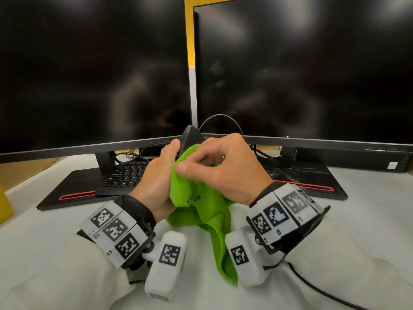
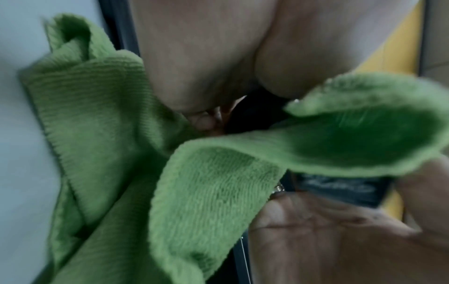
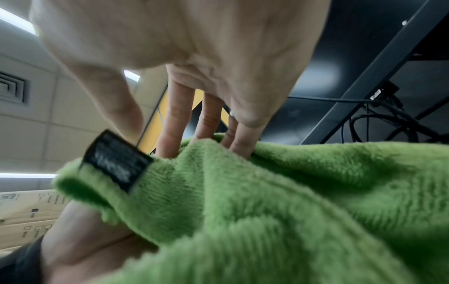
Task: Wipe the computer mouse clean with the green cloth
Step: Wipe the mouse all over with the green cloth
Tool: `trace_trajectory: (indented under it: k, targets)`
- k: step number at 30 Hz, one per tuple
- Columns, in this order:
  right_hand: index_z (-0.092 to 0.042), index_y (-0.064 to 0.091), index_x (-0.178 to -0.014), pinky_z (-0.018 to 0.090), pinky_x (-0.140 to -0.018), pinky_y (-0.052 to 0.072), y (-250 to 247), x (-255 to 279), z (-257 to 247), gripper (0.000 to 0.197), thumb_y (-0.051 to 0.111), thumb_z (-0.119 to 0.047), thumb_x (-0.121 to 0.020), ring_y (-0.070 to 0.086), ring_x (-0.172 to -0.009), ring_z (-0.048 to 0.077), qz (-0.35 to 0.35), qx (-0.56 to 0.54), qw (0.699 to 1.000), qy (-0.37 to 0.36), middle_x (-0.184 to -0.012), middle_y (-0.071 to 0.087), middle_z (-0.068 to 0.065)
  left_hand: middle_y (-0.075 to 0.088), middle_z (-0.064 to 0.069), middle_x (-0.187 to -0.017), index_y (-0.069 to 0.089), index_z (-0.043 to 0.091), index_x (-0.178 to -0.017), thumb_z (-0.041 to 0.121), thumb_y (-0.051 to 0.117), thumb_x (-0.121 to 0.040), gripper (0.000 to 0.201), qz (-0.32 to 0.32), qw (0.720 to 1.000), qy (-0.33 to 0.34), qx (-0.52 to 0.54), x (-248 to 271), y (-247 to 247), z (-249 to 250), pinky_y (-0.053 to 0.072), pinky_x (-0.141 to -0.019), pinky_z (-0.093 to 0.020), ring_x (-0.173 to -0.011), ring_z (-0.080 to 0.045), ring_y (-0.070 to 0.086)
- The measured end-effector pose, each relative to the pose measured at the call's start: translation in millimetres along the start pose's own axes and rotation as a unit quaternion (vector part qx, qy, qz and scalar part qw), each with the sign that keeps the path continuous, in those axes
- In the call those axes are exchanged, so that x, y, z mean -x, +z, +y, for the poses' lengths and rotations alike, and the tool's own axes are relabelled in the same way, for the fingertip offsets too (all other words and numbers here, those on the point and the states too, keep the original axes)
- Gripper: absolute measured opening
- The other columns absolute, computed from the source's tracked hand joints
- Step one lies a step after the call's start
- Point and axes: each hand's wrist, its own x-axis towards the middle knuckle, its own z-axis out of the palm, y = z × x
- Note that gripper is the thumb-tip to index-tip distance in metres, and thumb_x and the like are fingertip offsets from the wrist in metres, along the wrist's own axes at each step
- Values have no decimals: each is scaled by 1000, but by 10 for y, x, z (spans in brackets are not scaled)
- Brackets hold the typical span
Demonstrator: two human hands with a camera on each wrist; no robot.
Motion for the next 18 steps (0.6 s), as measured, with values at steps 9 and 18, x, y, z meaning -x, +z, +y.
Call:
trace_trajectory:
  k: [9, 18]
  targets:
    - [-23, 76, -75, 22, -64, 51, -116, -60, 41, 11, 81, -21, -84, 62, -60, 1, 27, 85, 995, 42, -72, 73, -8, 81, -18, -98, 80, 5, -97, 36, 40, -111, 53, -19, 1000, 6, 11, 65, 191, -59, 63, -63, -30, -85, -24, 78]
    - [-24, 75, -74, 23, -69, 48, -124, -46, 75, 13, 79, -23, -86, 59, -64, 3, 7, 127, 990, 62, -75, 73, -4, 79, -11, -79, 72, 7, -95, 35, 44, -110, 42, 5, 999, 27, 35, 43, 157, 17, 59, -54, -25, -67, -18, 77]
